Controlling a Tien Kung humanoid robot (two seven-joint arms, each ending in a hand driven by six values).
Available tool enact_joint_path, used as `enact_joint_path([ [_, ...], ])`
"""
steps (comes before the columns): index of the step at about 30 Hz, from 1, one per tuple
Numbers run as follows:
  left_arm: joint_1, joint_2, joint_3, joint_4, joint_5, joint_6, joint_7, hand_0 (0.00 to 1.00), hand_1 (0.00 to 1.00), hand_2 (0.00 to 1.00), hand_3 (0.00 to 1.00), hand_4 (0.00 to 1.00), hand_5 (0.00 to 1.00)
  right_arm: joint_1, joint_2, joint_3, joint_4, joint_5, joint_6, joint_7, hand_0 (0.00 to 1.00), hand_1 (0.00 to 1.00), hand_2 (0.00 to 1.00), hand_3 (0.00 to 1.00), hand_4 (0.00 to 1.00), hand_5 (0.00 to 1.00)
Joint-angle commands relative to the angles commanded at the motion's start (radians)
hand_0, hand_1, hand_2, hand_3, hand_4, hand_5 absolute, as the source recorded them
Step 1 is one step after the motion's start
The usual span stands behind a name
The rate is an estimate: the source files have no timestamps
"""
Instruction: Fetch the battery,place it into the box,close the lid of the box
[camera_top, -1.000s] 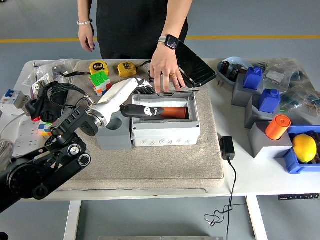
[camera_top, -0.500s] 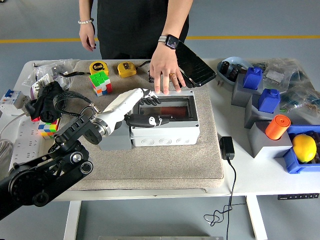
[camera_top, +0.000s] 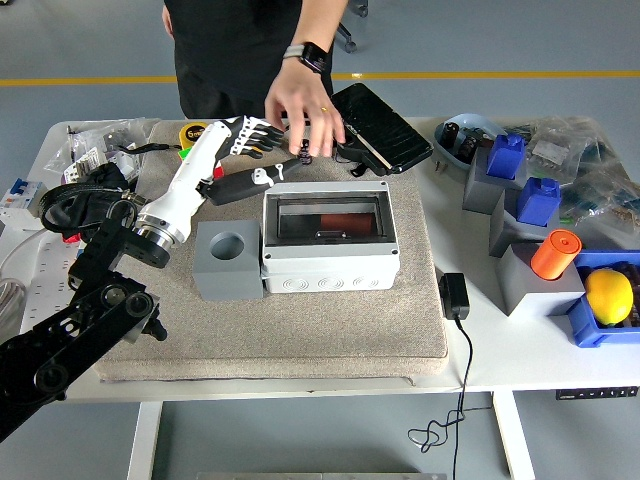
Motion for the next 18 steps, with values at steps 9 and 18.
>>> enact_joint_path([
  [9, 0.037, 0.023, -0.161, 0.014, -0.179, 0.049, -0.080, 0.501, 0.613, 0.580, 0.583, 0.976, 0.502, 0.009, -0.001, -0.004, -0.008, 0.009, 0.007, -0.011, 0.588, 0.580, 0.545, 0.536, 0.894, 0.446],
  [18, 0.077, 0.025, -0.327, 0.016, -0.143, 0.048, -0.049, 0.506, 0.608, 0.578, 0.578, 0.972, 0.499, 0.027, -0.004, -0.013, -0.003, 0.006, 0.014, -0.019, 0.588, 0.578, 0.547, 0.536, 0.894, 0.447],
])
